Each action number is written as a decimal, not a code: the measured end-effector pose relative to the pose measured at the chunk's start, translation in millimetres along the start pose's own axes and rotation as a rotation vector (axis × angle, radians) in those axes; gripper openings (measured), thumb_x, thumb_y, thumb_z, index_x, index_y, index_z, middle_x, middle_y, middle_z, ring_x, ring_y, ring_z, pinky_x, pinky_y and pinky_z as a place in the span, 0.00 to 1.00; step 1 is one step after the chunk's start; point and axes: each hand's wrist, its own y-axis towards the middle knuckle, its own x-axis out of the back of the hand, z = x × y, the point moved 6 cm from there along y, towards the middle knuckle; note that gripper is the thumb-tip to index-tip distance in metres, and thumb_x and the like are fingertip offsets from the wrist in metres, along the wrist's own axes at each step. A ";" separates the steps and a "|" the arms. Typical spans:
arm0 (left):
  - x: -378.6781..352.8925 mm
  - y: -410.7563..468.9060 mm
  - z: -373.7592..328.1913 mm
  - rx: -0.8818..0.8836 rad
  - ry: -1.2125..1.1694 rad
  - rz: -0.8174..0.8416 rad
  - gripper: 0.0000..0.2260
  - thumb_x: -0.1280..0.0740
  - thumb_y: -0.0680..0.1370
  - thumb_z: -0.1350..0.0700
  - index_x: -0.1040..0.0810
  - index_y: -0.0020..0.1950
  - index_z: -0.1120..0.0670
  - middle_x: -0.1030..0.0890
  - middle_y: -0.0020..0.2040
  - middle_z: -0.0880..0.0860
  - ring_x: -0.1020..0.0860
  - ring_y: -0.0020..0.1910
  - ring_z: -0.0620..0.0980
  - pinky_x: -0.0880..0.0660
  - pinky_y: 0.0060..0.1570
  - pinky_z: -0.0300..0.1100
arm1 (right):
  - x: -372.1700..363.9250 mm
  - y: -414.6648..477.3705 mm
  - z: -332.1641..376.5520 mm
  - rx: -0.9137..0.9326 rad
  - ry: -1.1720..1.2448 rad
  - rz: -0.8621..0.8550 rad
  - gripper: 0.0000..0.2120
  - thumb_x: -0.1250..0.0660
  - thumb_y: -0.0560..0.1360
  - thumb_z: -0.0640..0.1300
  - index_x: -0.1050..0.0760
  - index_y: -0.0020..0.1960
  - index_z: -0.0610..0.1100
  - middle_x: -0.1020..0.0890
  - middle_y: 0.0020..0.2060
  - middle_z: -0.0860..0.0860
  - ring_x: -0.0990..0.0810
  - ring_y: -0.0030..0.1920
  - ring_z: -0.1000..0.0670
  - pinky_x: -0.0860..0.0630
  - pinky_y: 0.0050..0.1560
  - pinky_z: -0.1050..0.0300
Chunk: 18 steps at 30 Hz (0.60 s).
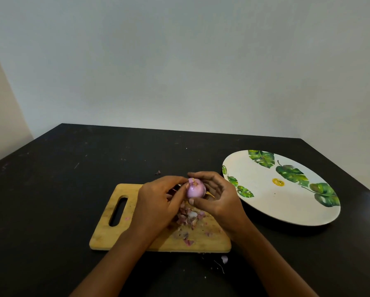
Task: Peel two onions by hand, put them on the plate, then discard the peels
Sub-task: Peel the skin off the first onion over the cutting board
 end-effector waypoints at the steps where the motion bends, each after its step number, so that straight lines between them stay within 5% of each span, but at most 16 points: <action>1: 0.5 0.1 -1.7 -0.021 0.025 0.000 0.13 0.38 0.74 0.48 0.18 0.52 0.53 0.19 0.44 0.43 0.24 0.45 0.33 0.29 0.45 0.22 | 0.2 -0.1 -0.5 0.013 -0.016 0.004 0.23 0.26 0.67 0.27 0.24 0.56 0.46 0.18 0.54 0.51 0.19 0.55 0.54 0.23 0.52 0.64; 8: -4.1 -1.2 -7.6 -0.141 0.190 0.058 0.13 0.38 0.73 0.50 0.17 0.43 0.55 0.17 0.35 0.49 0.21 0.32 0.42 0.28 0.41 0.31 | -2.1 -1.4 -6.2 0.055 -0.071 0.014 0.20 0.27 0.67 0.36 0.23 0.58 0.43 0.18 0.54 0.50 0.19 0.56 0.52 0.23 0.56 0.62; 13: -3.8 -2.7 -8.0 -0.040 0.189 0.040 0.09 0.37 0.71 0.50 0.20 0.39 0.53 0.20 0.31 0.46 0.25 0.28 0.40 0.29 0.28 0.29 | -2.6 -2.3 -4.9 0.096 -0.117 0.000 0.17 0.27 0.70 0.36 0.22 0.58 0.41 0.17 0.53 0.48 0.19 0.56 0.51 0.23 0.56 0.59; 15: -3.7 -3.7 -6.1 0.008 0.180 0.015 0.04 0.29 0.69 0.54 0.20 0.39 0.54 0.20 0.30 0.47 0.25 0.28 0.41 0.29 0.27 0.30 | -3.9 -3.0 -4.6 0.111 -0.133 -0.014 0.17 0.26 0.70 0.37 0.22 0.59 0.40 0.17 0.53 0.49 0.19 0.56 0.51 0.22 0.57 0.58; 18: -4.0 -5.8 -1.9 0.118 0.144 -0.020 0.08 0.24 0.65 0.60 0.19 0.40 0.55 0.20 0.31 0.48 0.25 0.28 0.40 0.30 0.29 0.29 | -6.5 -4.3 -2.2 0.131 -0.155 -0.046 0.17 0.26 0.69 0.39 0.21 0.57 0.42 0.17 0.52 0.51 0.19 0.55 0.53 0.22 0.56 0.58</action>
